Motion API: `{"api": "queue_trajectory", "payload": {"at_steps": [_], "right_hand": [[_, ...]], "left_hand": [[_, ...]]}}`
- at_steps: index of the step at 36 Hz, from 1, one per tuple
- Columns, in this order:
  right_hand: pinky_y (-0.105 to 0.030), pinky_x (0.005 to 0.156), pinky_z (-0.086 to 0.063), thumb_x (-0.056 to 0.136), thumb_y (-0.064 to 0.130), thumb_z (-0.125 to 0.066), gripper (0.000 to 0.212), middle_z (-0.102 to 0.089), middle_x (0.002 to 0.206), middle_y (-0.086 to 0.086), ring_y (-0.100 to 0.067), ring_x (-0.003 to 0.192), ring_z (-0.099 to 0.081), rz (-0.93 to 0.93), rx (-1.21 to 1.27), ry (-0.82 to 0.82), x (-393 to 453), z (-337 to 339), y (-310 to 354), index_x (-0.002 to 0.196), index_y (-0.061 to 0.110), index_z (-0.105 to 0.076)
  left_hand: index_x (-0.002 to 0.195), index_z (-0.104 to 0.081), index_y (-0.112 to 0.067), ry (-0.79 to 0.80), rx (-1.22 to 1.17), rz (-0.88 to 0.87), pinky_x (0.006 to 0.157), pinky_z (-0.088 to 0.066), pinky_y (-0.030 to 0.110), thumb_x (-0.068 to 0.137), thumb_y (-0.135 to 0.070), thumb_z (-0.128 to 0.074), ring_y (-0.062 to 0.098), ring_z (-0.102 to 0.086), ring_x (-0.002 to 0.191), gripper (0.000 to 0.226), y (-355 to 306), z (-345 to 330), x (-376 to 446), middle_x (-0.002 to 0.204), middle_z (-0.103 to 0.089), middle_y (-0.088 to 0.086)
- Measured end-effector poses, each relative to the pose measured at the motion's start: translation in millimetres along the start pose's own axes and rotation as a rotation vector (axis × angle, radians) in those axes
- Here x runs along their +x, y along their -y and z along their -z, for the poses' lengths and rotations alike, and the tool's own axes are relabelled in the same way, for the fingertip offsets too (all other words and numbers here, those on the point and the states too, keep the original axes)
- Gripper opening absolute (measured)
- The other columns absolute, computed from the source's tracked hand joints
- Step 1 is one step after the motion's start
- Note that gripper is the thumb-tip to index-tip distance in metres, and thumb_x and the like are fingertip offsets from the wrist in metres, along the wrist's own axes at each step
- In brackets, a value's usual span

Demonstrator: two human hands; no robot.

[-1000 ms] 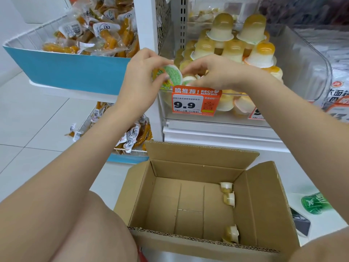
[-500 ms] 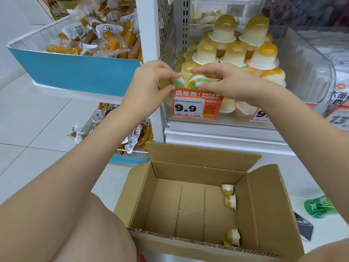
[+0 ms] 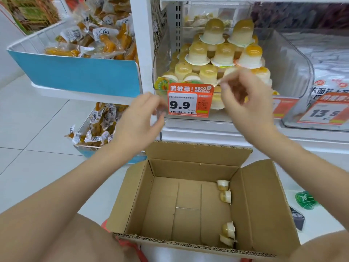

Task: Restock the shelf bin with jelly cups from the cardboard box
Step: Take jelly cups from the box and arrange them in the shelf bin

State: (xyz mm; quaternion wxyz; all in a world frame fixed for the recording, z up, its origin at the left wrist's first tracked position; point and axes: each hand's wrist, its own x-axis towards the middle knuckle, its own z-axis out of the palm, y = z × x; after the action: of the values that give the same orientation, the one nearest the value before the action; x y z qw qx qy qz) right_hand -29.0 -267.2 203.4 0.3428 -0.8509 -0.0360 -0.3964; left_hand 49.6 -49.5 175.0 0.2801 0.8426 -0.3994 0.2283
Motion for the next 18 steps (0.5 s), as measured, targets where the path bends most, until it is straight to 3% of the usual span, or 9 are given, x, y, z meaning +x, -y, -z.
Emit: {"api": "queue_trajectory", "payload": {"at_steps": [4, 6, 8, 10, 12, 14, 18], "right_hand": [[-0.021, 0.057, -0.036, 0.084, 0.020, -0.049, 0.005, -0.051, 0.069, 0.006, -0.004, 0.064, -0.043, -0.001, -0.034, 0.155, -62.1, -8.7, -10.2, 0.079, 0.020, -0.051], [-0.026, 0.056, -0.041, 0.084, 0.029, -0.046, 0.011, -0.047, 0.068, 0.013, -0.005, 0.067, -0.043, -0.064, -0.097, 0.337, -92.8, -16.2, -27.9, 0.079, 0.020, -0.050], [-0.028, 0.058, -0.044, 0.087, 0.033, -0.046, 0.015, -0.045, 0.070, 0.018, -0.003, 0.072, -0.042, -0.085, -0.193, 0.612, -116.9, -19.8, -49.3, 0.084, 0.021, -0.053], [-0.030, 0.068, -0.046, 0.090, 0.030, -0.049, 0.012, -0.049, 0.081, 0.016, -0.006, 0.084, -0.045, -0.158, -0.285, 0.951, -137.6, -21.4, -78.3, 0.098, 0.022, -0.054], [-0.029, 0.075, -0.045, 0.091, 0.022, -0.050, 0.024, -0.052, 0.098, 0.008, -0.012, 0.098, -0.048, -0.251, -0.399, 1.234, -155.1, -23.7, -108.9, 0.115, 0.023, -0.052], [-0.029, 0.082, -0.045, 0.091, 0.014, -0.049, 0.036, -0.051, 0.111, 0.002, -0.018, 0.111, -0.048, -0.319, -0.496, 1.407, -169.9, -27.0, -133.6, 0.126, 0.022, -0.049], [-0.033, 0.093, -0.042, 0.091, -0.002, -0.041, 0.055, -0.042, 0.137, -0.010, -0.027, 0.123, -0.044, -0.365, -0.650, 1.621, -192.0, -41.9, -165.9, 0.141, 0.022, -0.038]], "left_hand": [[0.092, -0.058, -0.010, 0.228, -0.005, -0.163, 0.066, -0.044, 0.027, 0.084, -0.016, -0.048, 0.017, -0.054, 0.079, 0.014, -14.8, -36.8, -36.3, 0.085, -0.057, 0.001], [0.093, -0.059, -0.010, 0.401, 0.006, -0.208, 0.063, -0.048, 0.029, 0.079, -0.012, -0.055, 0.024, -0.059, 0.079, 0.014, -19.6, -64.1, -56.7, 0.086, -0.059, 0.005], [0.101, -0.059, -0.010, 0.618, 0.008, -0.191, 0.072, -0.049, 0.034, 0.080, -0.009, -0.058, 0.025, -0.058, 0.088, 0.021, -22.7, -87.5, -73.2, 0.094, -0.059, 0.006], [0.114, -0.055, -0.013, 0.825, 0.003, -0.093, 0.085, -0.046, 0.037, 0.087, -0.010, -0.051, 0.022, -0.052, 0.103, 0.027, -23.4, -114.1, -88.0, 0.109, -0.056, 0.004], [0.118, -0.052, -0.016, 1.010, -0.017, 0.003, 0.086, -0.046, 0.035, 0.089, -0.010, -0.049, 0.021, -0.050, 0.109, 0.029, -22.0, -141.9, -102.6, 0.118, -0.053, 0.004], [0.119, -0.052, -0.014, 1.144, -0.046, 0.070, 0.081, -0.044, 0.030, 0.090, -0.007, -0.049, 0.023, -0.051, 0.110, 0.030, -22.5, -172.0, -120.6, 0.123, -0.052, 0.006], [0.127, -0.048, -0.008, 1.380, -0.054, 0.087, 0.083, -0.043, 0.032, 0.089, 0.001, -0.051, 0.029, -0.051, 0.114, 0.040, -34.0, -219.0, -152.3, 0.132, -0.048, 0.013]]}}
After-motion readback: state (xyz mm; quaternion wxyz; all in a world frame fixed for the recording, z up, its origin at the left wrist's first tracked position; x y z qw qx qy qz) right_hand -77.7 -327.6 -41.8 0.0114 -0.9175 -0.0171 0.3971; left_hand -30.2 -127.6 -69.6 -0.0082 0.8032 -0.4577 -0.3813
